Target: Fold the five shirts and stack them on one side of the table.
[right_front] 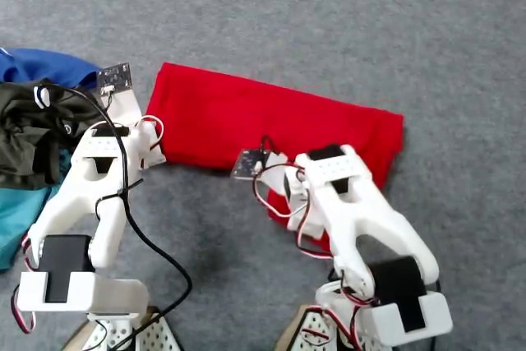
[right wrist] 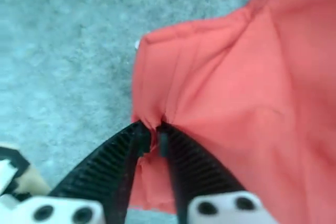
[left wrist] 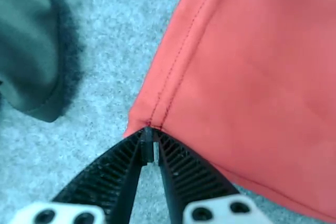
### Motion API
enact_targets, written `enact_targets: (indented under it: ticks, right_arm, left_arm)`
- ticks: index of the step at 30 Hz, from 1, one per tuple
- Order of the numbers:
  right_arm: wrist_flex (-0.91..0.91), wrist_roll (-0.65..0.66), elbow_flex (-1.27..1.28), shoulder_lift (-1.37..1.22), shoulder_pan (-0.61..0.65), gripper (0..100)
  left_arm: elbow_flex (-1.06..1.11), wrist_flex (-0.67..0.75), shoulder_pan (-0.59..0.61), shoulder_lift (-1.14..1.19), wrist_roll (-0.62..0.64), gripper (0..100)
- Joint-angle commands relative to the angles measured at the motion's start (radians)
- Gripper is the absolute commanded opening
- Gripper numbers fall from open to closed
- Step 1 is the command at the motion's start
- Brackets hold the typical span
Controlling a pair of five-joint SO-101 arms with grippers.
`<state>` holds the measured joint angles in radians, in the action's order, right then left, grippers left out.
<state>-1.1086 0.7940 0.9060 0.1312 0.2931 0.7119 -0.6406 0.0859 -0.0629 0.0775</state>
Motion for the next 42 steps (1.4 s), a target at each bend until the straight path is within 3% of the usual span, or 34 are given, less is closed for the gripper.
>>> enact_targets:
  ticks: [1,6,12,18,31,42]
  right_arm:
    - [-0.003,-0.028,0.021,-0.019,0.048,18.8]
    - [0.040,-0.104,0.065,-0.019,0.145,18.8]
    - [0.052,-0.155,0.073,-0.019,0.150,18.7]
    - [0.054,-0.161,0.090,-0.021,0.153,8.0]
    - [0.057,-0.181,0.093,-0.012,0.156,14.2]
    - [0.077,-0.167,0.074,-0.012,0.139,10.7]
  left_arm:
    - [-0.040,-0.005,0.005,-0.005,-0.011,2]
    - [-0.040,-0.005,0.005,-0.005,-0.011,2]
    - [-0.038,-0.006,0.005,-0.005,-0.011,2]
    - [-0.041,-0.026,0.006,-0.005,-0.012,2]
    - [-0.038,-0.026,0.006,-0.005,-0.012,2]
    - [-0.040,-0.026,0.006,-0.005,-0.012,2]
